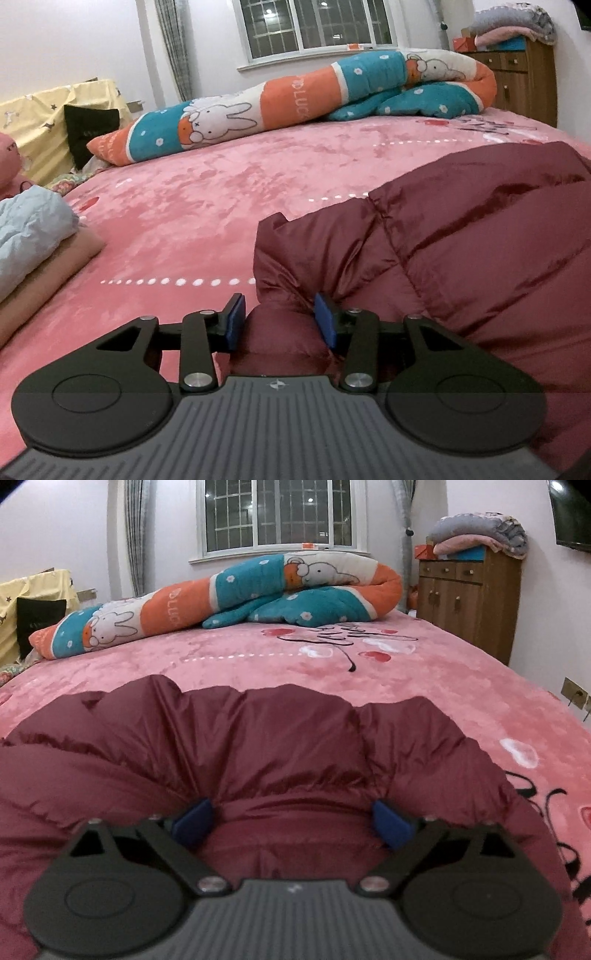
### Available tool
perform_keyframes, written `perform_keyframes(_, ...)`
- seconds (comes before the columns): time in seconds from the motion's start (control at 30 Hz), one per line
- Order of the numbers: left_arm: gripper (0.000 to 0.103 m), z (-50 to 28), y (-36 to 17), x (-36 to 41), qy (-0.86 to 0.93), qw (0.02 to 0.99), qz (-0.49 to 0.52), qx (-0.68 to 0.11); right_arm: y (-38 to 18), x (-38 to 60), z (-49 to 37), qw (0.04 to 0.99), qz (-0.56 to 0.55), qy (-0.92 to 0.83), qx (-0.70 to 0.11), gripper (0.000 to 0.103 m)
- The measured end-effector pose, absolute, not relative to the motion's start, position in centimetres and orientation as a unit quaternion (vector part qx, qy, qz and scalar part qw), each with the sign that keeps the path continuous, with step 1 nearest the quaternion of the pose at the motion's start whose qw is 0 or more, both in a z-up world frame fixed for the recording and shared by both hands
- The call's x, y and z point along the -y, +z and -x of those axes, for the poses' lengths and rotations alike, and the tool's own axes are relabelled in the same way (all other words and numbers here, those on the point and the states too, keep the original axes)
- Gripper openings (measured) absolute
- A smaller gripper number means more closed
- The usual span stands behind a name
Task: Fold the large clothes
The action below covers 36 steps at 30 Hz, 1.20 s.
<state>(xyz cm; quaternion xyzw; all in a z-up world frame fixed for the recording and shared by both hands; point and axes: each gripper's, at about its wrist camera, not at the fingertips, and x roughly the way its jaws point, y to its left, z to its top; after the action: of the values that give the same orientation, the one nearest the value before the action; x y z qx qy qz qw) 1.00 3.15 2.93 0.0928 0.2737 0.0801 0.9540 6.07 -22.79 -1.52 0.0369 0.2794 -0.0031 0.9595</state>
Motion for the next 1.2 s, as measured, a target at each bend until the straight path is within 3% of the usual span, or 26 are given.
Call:
perform_keyframes(0.33,0.053,-0.6,3.2,-3.2,0.076,0.950,-0.091,-0.289,-2.4,22.7,-6.9,0.962,-0.045,0.003,-0.271,0.098)
perform_keyframes(0.63,0.062,1.0,5.1,-4.3,0.098,0.952,-0.060,-0.283,-1.3,22.6,-5.7,0.964,-0.045,-0.001,-0.261,0.098)
perform_keyframes(1.07,0.091,8.2,8.8,-3.5,0.116,0.955,0.007,-0.271,1.5,22.7,-1.3,0.971,-0.034,-0.016,-0.237,0.102)
perform_keyframes(1.2,0.094,9.4,9.1,-3.0,0.106,0.955,0.013,-0.277,2.2,23.0,0.0,0.971,-0.039,-0.023,-0.233,0.102)
